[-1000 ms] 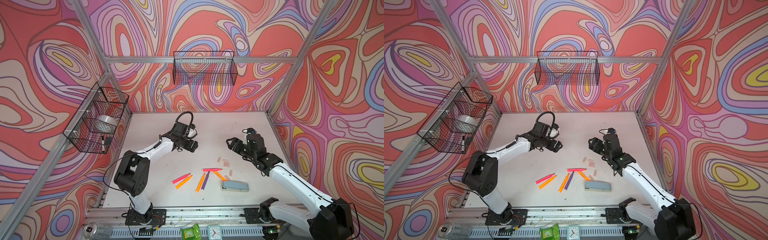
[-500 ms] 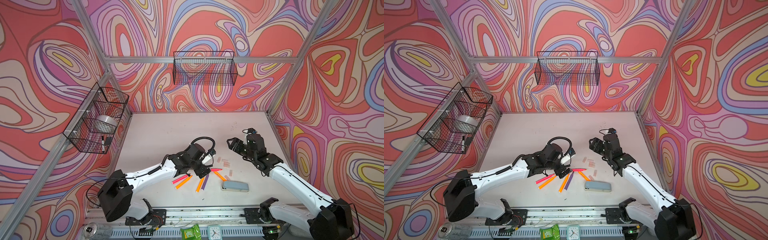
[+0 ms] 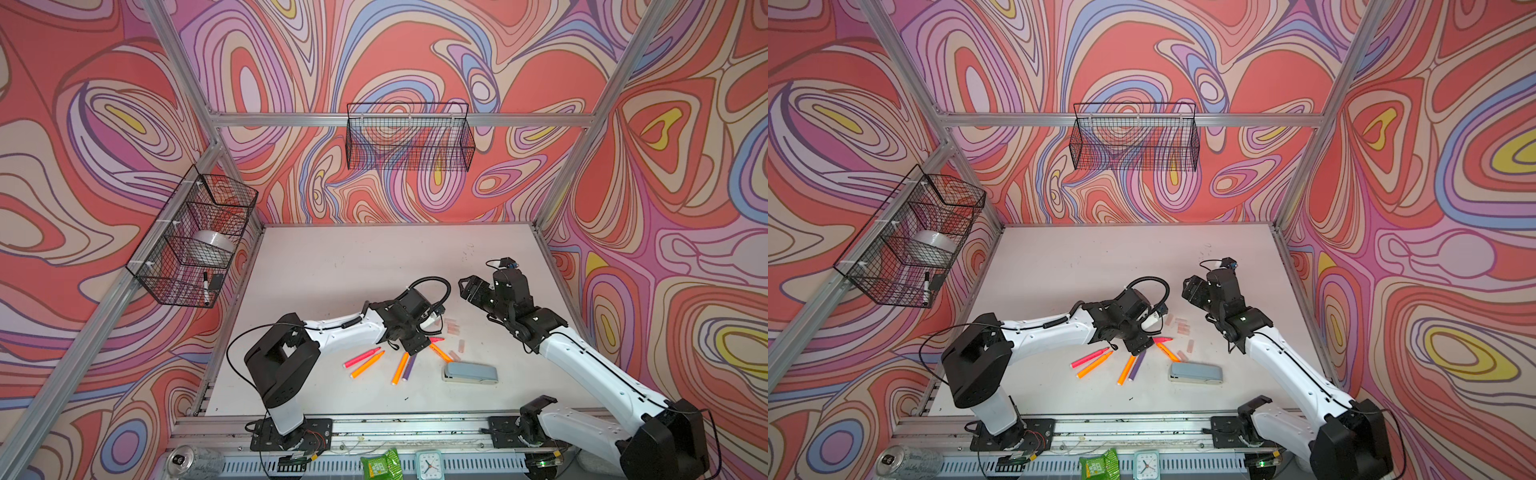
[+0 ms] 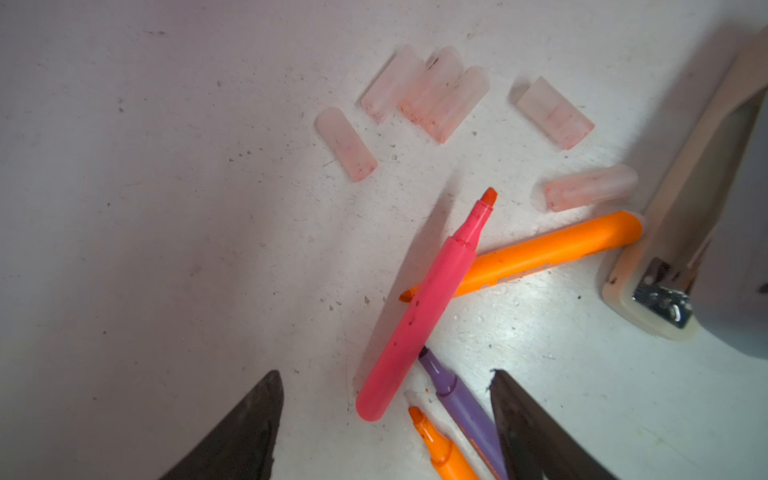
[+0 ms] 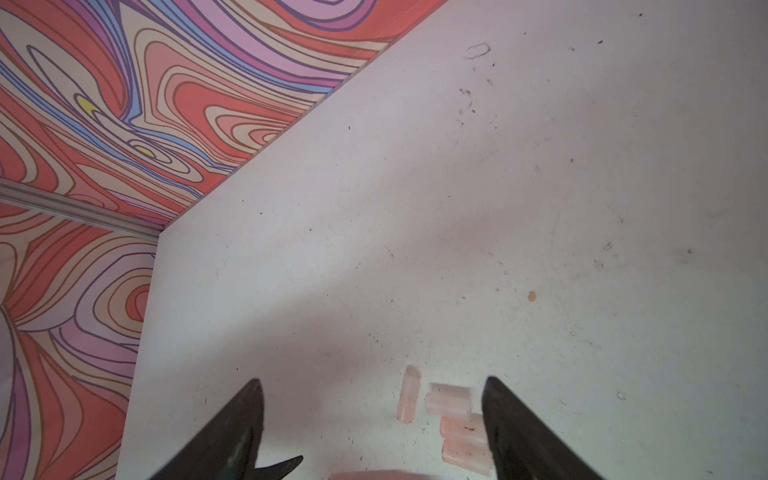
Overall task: Insert the pens into the pen caps
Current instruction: 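Lower the left gripper and grasp the pink highlighter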
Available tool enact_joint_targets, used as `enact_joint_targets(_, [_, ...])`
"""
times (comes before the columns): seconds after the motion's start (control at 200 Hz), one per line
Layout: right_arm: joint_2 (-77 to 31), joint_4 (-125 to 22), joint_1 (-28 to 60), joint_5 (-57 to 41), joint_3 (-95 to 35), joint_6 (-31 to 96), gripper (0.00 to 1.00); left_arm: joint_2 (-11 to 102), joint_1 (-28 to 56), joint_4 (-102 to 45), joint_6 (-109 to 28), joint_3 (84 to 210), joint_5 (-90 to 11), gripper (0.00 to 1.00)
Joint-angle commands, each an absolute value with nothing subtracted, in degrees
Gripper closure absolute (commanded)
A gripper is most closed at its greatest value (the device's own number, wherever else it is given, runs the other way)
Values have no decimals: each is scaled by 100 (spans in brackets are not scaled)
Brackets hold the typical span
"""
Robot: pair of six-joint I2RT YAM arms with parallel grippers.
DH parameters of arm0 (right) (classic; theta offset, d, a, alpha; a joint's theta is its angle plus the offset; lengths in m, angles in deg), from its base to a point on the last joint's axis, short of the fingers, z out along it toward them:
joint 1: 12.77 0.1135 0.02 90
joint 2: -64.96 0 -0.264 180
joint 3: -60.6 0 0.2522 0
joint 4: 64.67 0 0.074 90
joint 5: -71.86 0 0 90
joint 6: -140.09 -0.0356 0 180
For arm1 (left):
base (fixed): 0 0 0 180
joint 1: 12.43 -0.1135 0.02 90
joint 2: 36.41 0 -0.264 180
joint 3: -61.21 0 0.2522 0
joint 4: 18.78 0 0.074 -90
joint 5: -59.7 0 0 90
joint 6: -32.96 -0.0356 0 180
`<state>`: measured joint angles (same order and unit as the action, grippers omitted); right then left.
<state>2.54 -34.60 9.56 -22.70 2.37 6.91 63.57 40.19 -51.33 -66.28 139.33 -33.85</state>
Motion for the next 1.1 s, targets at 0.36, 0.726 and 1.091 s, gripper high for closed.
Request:
enact_joint_targets(0.36, [407, -3334, 991, -2465, 201, 659, 15, 7003, 4039, -5420, -6612, 14344, -3691, 36])
enact_joint_targets(0.726, [392, -3325, 987, -2473, 193, 664, 15, 7345, 4043, -5530, -6605, 14499, -3555, 52])
enact_joint_targets(1.091, [378, -3307, 991, -2471, 175, 671, 15, 7543, 4042, -5552, -6599, 14677, -3519, 83])
